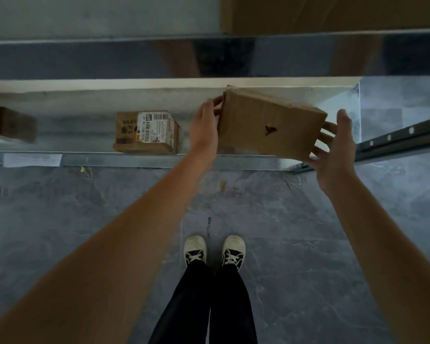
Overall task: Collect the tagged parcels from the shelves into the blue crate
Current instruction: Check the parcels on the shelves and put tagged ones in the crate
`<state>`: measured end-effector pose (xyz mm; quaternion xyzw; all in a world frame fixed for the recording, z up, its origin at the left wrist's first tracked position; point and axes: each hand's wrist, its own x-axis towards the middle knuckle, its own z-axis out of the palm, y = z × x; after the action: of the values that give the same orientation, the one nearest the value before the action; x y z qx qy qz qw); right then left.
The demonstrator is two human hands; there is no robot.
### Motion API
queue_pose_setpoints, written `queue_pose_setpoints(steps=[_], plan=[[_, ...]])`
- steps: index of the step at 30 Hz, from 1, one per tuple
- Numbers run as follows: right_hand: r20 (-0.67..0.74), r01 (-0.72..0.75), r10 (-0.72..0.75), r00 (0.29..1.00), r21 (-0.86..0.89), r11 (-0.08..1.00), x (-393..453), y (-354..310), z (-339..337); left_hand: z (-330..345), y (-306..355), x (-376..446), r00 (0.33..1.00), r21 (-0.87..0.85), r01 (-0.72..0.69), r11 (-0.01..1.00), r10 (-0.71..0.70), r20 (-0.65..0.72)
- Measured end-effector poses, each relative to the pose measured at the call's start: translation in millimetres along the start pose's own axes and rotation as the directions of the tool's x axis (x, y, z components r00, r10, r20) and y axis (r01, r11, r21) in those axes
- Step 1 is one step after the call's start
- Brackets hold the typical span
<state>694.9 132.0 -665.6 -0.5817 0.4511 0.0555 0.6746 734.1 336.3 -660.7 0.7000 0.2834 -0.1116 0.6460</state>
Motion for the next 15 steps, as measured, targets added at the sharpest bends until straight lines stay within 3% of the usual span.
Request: queue_pose_setpoints(steps=[4, 15], plan=[[0.03, -0.077, 0.077, 0.997, 0.012, 0.997, -10, 3, -5, -9, 0, -4, 0.998, 0.094, -0.057, 0.994, 0.053, 0.043], [0.075, -0.13, 0.13, 0.989, 0.003, 0.991, -34, 30, 0, -26, -23, -16, 0.993, 0.052, 0.009, 0.999, -0.015, 0.114]])
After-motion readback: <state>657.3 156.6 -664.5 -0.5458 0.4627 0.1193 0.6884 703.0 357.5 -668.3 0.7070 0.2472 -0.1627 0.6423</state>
